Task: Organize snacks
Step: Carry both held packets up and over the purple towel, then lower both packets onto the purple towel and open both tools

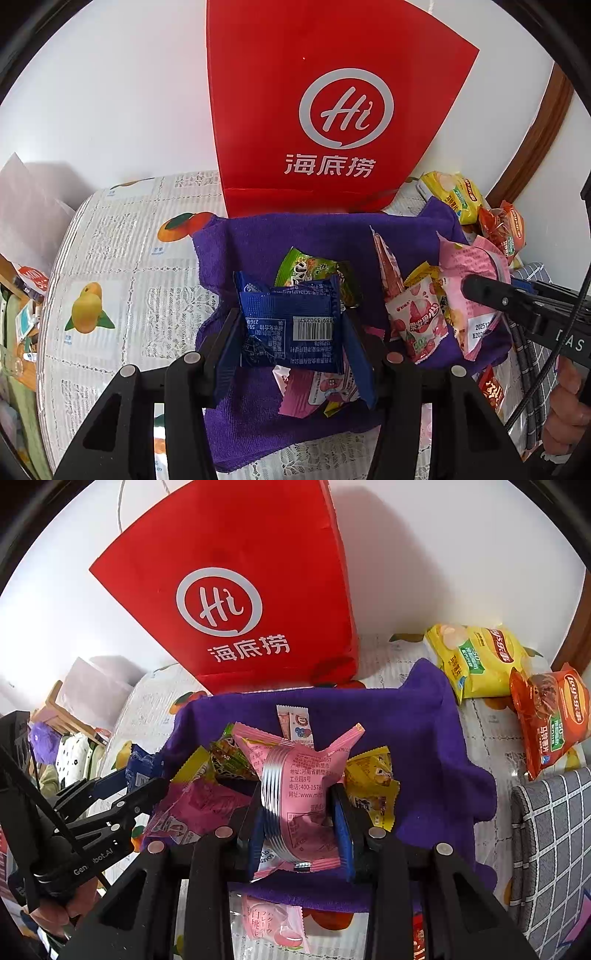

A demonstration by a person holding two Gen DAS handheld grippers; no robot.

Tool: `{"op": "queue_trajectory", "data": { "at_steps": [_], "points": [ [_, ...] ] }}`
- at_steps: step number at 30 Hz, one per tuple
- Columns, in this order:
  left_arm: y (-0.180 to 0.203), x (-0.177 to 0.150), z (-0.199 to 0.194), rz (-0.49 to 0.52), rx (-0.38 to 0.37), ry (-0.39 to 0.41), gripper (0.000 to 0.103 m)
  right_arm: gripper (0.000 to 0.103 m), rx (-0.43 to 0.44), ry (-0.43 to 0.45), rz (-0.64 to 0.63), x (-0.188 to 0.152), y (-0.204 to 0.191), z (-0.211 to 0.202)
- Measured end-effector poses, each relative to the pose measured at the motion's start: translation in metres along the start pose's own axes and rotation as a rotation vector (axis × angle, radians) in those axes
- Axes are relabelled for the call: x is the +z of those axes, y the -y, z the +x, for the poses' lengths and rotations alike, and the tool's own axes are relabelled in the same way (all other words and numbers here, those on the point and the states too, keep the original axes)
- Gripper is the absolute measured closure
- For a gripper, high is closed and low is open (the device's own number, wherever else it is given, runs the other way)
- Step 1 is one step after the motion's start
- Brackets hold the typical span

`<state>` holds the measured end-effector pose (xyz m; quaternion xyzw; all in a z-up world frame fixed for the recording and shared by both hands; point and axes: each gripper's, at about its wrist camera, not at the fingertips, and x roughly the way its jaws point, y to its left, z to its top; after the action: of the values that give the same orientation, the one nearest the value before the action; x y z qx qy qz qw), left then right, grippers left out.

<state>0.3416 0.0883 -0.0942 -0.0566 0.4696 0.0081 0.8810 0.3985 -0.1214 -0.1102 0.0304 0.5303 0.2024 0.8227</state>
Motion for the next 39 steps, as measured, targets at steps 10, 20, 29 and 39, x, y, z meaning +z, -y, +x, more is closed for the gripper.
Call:
{"op": "queue_trajectory", "data": {
  "at_steps": [10,20,29,39],
  "points": [
    [-0.002,0.001,-0.001,-0.006,0.004,-0.002,0.052,0.063,-0.028,-0.026,-0.021,0.0,-0.004,0.007],
    [-0.009,0.001,-0.006,-0.034,-0.011,0.01,0.052,0.053,-0.007,0.038,0.01,0.003,0.004,-0.019],
    [0.005,-0.002,-0.006,-0.011,-0.091,0.024,0.052,0.053,0.01,0.042,0.014,0.004,0.004,-0.024],
    [0.019,-0.007,0.004,0.033,-0.097,-0.01,0.051,0.053,0.046,0.028,0.02,0.003,0.004,-0.024]
  ]
}}
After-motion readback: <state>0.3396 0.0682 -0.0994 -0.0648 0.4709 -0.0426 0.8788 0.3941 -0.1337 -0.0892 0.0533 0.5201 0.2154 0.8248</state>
